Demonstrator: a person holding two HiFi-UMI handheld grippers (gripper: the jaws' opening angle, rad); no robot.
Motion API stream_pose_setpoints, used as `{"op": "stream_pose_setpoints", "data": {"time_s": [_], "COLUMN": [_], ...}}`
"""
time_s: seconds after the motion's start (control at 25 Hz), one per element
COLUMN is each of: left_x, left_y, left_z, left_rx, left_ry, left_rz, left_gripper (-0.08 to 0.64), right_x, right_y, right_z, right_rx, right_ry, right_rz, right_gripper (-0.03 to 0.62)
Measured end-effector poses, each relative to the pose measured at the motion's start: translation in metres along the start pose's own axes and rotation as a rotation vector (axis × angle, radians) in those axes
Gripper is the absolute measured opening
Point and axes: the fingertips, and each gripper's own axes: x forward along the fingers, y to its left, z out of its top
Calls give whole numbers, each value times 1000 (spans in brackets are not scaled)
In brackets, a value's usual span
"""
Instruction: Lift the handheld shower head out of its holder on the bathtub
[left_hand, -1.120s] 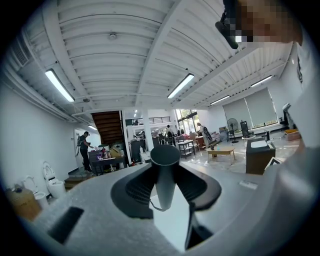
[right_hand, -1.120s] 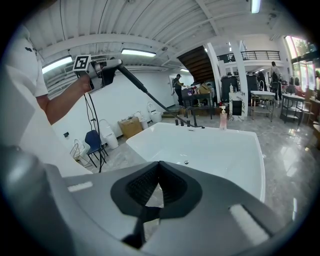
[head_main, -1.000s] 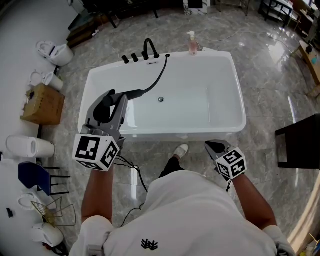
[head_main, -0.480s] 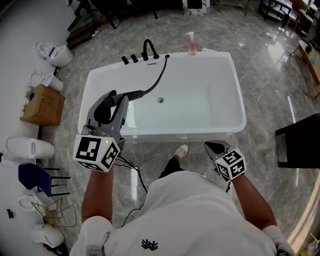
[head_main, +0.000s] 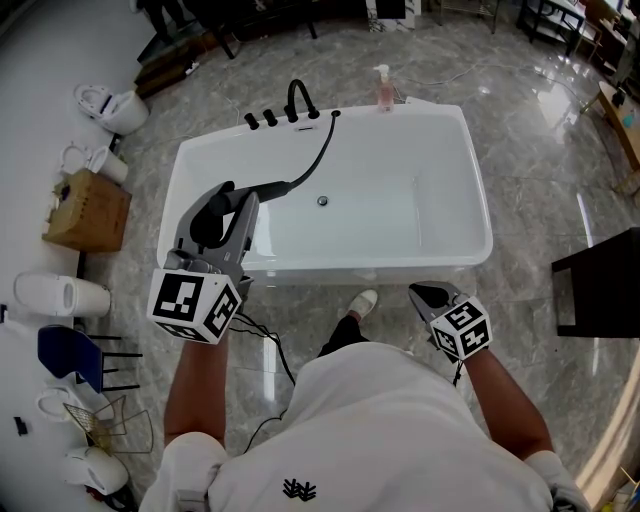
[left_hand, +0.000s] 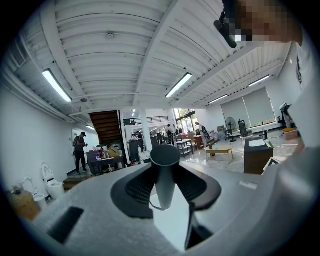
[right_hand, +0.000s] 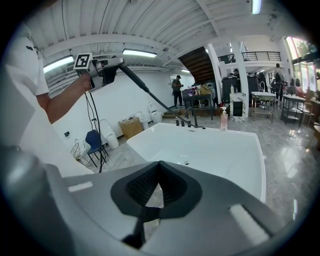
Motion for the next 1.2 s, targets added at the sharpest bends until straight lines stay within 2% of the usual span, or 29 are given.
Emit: {"op": "stream_pose_setpoints", "data": {"time_s": [1.2], "left_x": [9], "left_y": [-15], "left_z": [10], "left_rx": [9], "left_ry": [-4], "left_rz": [2], "left_gripper": [140], "right_x": [-12], "right_y": [-13], "right_z": [-12], "right_rx": [-9], "right_ry": [4], "right_rz": [-2], "right_gripper": [12]}}
